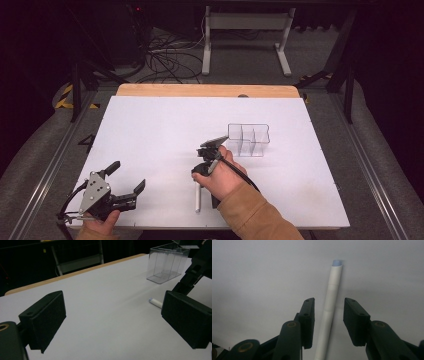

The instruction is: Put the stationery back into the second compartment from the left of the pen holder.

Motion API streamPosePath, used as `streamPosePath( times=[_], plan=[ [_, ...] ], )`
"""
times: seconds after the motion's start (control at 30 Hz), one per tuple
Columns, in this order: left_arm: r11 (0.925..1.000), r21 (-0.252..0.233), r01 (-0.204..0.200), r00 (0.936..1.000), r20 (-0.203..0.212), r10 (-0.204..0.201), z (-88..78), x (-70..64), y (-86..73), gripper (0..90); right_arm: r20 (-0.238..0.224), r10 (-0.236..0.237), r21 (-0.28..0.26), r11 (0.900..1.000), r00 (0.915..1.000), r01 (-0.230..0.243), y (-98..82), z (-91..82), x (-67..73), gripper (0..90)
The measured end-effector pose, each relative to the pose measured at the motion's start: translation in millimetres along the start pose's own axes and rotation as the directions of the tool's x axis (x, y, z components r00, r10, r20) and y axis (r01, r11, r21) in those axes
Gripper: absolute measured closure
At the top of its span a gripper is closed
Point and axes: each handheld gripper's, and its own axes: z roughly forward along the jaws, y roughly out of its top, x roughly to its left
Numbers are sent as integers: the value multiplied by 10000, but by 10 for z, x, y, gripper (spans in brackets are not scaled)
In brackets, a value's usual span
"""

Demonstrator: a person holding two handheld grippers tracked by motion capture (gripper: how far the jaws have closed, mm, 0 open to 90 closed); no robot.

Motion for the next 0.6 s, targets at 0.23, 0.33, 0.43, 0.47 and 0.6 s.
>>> streamPosePath(
  times=[0.23, 0.33, 0.43, 0.47, 0.6],
  plan=[
    [10000, -15, 7, 10000, -3, -7, 2, 0, -2, 65, 379, -15, 221, 9998, 9993, 7, -2, 100, 20, 675],
    [10000, -11, 4, 10000, 2, -4, 3, 0, -2, 65, 463, -19, 304, 9995, 9989, 5, -4, 130, 34, 689],
    [10000, -5, 9, 10000, 6, -9, 4, 0, -3, 65, 541, -19, 373, 9993, 9985, -2, -8, 161, 52, 705],
    [10000, -6, 9, 10000, 10, -9, 4, 0, -3, 65, 572, -7, 394, 9992, 9984, -16, -10, 171, 58, 712],
    [10000, 37, 3, 10000, 13, -3, 7, 0, -5, 65, 707, -13, 378, 9993, 9975, -13, -11, 199, 69, 737]
  ],
)
